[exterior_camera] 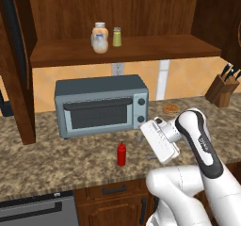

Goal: Put the shaker and condiment bottle from the counter next to their counterparts in the cabinet.

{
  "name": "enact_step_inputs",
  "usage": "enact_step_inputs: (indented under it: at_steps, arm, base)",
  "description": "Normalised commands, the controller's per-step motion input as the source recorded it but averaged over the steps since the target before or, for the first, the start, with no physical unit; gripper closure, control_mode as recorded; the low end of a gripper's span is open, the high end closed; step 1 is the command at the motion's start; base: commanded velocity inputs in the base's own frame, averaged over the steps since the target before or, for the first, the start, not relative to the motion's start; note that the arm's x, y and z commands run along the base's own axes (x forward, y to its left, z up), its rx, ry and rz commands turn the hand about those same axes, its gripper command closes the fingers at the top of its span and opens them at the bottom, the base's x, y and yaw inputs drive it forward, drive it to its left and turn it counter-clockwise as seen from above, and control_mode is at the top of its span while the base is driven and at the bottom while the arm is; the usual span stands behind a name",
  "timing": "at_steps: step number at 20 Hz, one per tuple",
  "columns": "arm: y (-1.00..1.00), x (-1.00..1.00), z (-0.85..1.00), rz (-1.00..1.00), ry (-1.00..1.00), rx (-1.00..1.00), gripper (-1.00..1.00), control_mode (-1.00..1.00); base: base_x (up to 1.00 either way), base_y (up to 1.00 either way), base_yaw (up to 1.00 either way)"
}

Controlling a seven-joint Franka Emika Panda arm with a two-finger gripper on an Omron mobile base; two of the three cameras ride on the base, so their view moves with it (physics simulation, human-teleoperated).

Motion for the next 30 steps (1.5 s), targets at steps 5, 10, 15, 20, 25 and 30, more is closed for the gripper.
enact_step_inputs:
  at_steps: [5, 10, 15, 20, 25, 30]
  arm:
    - [0.0, 0.03, -0.44, -0.03, 0.05, 0.0, -1.0, -1.0]
    - [0.0, 0.09, -0.4, -0.04, 0.04, 0.0, -1.0, -1.0]
    - [0.1, 0.18, -0.41, -0.03, 0.01, 0.0, -1.0, -1.0]
    - [0.15, 0.22, -0.46, -0.03, 0.0, 0.0, -1.0, -1.0]
    - [0.36, 0.15, -0.55, -0.03, 0.0, 0.0, -1.0, -1.0]
    - [0.24, 0.12, -0.53, -0.03, 0.0, 0.0, -1.0, -1.0]
  base:
    - [0.0, 0.0, 0.0]
    - [0.0, 0.0, 0.0]
    - [0.0, 0.0, 0.0]
    - [0.0, 0.0, 0.0]
    - [0.0, 0.0, 0.0]
    - [0.0, 0.0, 0.0]
